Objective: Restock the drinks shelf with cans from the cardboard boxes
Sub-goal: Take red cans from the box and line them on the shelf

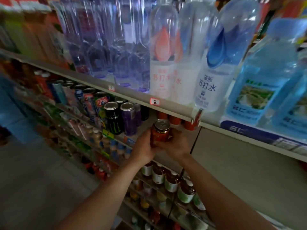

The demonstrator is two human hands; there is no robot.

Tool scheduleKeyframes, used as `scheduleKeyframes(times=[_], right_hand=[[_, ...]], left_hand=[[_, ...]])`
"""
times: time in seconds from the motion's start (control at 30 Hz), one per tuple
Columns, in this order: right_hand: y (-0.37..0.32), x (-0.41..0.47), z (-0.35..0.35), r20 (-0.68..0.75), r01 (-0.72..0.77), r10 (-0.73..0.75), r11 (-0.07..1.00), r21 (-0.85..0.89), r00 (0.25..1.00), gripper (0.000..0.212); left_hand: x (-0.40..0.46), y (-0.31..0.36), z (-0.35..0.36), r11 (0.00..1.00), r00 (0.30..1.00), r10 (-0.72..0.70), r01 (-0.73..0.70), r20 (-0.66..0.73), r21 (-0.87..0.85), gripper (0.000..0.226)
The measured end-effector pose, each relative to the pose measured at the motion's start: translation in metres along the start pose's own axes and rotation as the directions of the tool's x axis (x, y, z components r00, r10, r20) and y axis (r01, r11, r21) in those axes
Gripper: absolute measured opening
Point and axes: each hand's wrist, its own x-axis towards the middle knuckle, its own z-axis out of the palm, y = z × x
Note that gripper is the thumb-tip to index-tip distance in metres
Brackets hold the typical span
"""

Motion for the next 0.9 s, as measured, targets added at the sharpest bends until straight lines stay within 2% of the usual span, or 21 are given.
scheduleKeyframes(times=[0.07,0.13,0.2,0.33,0.5,0.67,0.9], right_hand=[[0.003,0.009,0.006,-0.001,-0.009,0.009,1.0,0.013,1.0,0.065],[0.004,0.018,0.012,-0.008,-0.026,0.026,0.999,0.032,1.0,0.061],[0.001,0.026,0.02,-0.052,-0.038,0.042,0.995,0.088,0.998,0.062],[-0.005,0.038,0.035,-0.104,-0.095,0.107,0.988,0.119,0.989,0.066],[0.013,0.041,0.05,-0.109,-0.13,0.125,0.991,-0.038,0.986,0.063],[0.016,0.057,0.056,-0.11,-0.173,0.162,0.979,-0.104,0.981,0.062],[0.014,0.076,0.061,-0.153,-0.286,0.261,0.942,-0.174,0.953,0.067]], left_hand=[[0.001,-0.007,-0.008,0.979,0.999,-0.016,0.008,0.038,0.204,0.066],[0.001,-0.013,-0.017,0.895,0.997,-0.036,0.004,0.063,0.446,0.058],[-0.003,-0.018,-0.026,0.849,0.996,-0.031,-0.02,0.086,0.528,0.048],[-0.008,-0.032,-0.036,0.807,0.98,-0.06,-0.064,0.19,0.587,0.029],[-0.004,-0.04,-0.04,0.802,0.968,-0.034,-0.123,0.25,0.585,0.03],[-0.005,-0.05,-0.047,0.819,0.931,-0.15,-0.072,0.333,0.569,0.04],[0.003,-0.044,-0.056,0.811,0.867,-0.248,-0.058,0.432,0.582,0.041]])
